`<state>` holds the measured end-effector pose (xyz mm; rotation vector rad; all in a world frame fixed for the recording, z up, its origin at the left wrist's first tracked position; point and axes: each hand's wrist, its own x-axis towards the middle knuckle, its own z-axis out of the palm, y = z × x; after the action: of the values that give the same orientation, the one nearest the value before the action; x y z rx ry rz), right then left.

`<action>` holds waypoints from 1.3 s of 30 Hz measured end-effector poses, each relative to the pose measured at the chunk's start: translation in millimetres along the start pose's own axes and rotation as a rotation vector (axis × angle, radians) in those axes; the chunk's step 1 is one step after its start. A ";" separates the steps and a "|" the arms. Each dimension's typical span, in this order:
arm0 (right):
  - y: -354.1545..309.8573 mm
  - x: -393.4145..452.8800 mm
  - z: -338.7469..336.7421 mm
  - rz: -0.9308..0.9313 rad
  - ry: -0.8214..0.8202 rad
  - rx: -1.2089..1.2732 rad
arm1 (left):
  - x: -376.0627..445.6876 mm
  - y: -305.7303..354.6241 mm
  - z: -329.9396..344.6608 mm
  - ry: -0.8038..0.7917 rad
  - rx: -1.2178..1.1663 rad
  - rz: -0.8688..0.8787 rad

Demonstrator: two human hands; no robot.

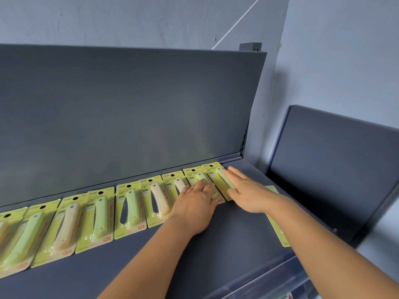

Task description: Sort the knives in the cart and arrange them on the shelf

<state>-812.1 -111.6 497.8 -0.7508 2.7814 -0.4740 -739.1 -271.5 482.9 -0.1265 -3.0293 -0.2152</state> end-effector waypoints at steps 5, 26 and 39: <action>4.6 -42.8 -11.7 0.110 0.122 -0.044 | -0.4 13.4 -3.0 0.026 0.036 0.105; 20.6 14.3 -5.2 0.236 0.272 0.022 | 13.9 27.0 6.2 -0.057 0.032 0.134; 19.4 40.9 -4.5 0.191 0.290 0.021 | 12.3 27.3 4.7 -0.057 -0.007 0.118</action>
<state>-856.7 -115.9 489.7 -0.4340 3.0692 -0.6162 -749.3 -243.0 483.3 -0.3168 -3.0650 -0.2164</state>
